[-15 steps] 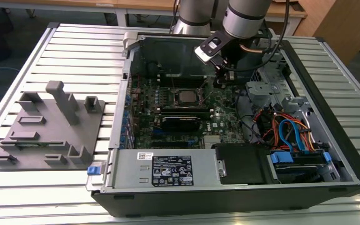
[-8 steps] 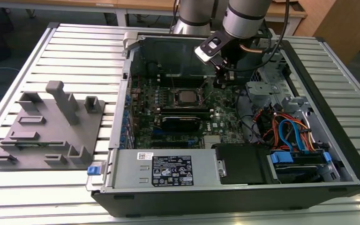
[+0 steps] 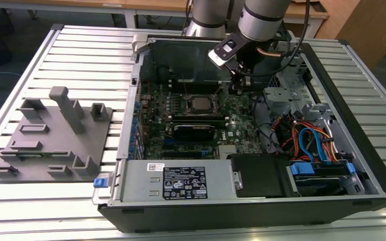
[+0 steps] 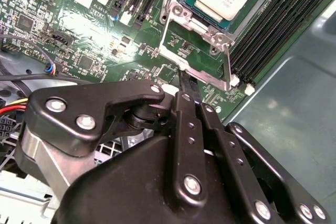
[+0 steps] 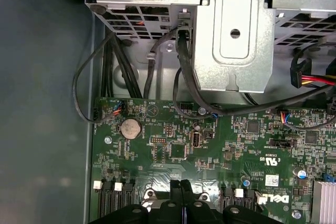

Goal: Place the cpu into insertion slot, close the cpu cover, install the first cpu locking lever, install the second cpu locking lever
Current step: 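Close the cpu cover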

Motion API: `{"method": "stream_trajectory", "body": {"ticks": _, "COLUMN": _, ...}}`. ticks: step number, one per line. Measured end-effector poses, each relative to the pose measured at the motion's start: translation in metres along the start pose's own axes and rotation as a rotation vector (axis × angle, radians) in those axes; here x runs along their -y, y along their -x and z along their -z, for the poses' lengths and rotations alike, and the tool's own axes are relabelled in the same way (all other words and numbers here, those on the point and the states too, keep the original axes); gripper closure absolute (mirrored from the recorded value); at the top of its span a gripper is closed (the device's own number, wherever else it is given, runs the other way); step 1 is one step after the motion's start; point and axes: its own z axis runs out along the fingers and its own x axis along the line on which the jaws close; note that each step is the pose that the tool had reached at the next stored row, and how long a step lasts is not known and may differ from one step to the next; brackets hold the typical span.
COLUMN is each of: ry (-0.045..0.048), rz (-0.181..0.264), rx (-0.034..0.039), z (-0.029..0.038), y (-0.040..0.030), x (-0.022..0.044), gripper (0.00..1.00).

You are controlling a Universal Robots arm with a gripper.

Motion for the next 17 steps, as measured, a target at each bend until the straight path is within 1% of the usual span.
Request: {"method": "stream_trajectory", "body": {"ticks": 17, "ry": 0.0, "rz": 0.0, "rx": -0.0001, "z": -0.0002, "y": -0.0001, "x": 0.0046, "gripper": 0.89}}
